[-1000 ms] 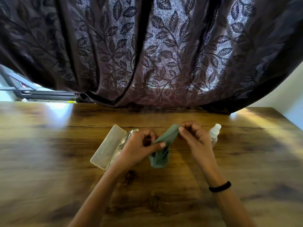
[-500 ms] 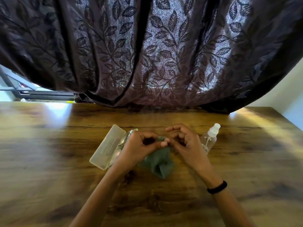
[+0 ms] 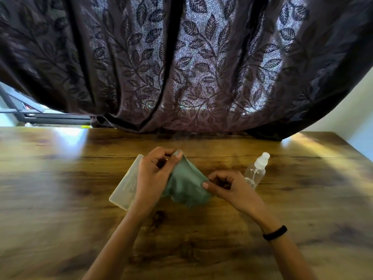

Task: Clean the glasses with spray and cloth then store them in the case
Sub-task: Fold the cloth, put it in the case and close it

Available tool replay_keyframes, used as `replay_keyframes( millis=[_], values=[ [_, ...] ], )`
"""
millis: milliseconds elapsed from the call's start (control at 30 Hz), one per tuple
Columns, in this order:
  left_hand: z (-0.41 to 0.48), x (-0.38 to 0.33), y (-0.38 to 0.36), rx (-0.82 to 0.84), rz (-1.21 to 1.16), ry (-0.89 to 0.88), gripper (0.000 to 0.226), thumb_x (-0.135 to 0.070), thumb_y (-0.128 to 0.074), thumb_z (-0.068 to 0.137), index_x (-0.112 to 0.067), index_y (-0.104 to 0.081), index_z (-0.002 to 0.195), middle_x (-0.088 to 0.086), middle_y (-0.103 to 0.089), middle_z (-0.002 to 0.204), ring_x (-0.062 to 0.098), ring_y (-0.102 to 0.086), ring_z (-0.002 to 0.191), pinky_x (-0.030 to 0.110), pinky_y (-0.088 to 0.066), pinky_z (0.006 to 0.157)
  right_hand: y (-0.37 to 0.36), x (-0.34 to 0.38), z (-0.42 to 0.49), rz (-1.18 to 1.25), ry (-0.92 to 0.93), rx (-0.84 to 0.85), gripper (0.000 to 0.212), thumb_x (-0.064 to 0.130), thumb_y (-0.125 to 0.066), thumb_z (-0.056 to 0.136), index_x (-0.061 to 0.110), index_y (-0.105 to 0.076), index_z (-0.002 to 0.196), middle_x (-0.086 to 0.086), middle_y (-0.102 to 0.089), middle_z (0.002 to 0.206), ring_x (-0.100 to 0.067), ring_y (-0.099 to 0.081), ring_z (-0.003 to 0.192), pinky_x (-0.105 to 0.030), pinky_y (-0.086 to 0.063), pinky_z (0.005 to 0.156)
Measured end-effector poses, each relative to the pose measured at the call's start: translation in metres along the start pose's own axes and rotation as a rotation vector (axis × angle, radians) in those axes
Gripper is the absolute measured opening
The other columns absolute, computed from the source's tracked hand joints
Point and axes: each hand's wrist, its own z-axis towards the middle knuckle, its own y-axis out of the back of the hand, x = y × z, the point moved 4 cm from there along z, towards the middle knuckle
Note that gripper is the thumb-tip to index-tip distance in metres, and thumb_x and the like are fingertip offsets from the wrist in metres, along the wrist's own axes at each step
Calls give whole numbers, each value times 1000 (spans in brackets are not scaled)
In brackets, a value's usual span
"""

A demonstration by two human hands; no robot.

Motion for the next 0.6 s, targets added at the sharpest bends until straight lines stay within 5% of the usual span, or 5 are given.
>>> replay_keyframes(
  millis=[167,433,600],
  values=[
    [0,0,-1,16,-68,23,19,-34,-62,77,-17,-69,83,-3,-70,73,12,-65,69,22,-51,58,11,-1,-4,-258,2,-187,13,20,-67,81,32,-64,86,19,-63,70,4,-59,66,-11,-44,57],
    [5,-10,9,1,-38,-6,6,-13,-65,81,-10,-70,82,8,-70,82,13,-66,78,22,-52,70,36,9,-8,62,46,-375,6,21,-66,75,26,-66,79,12,-68,72,-4,-61,67,-14,-49,61],
    [6,-1,9,120,-112,105,12,-20,-62,82,-10,-68,85,-4,-65,60,8,-58,52,15,-41,44,37,5,-4,329,-51,-323,13,25,-59,82,13,-65,81,9,-60,57,-6,-51,47,-16,-44,45]
  ],
)
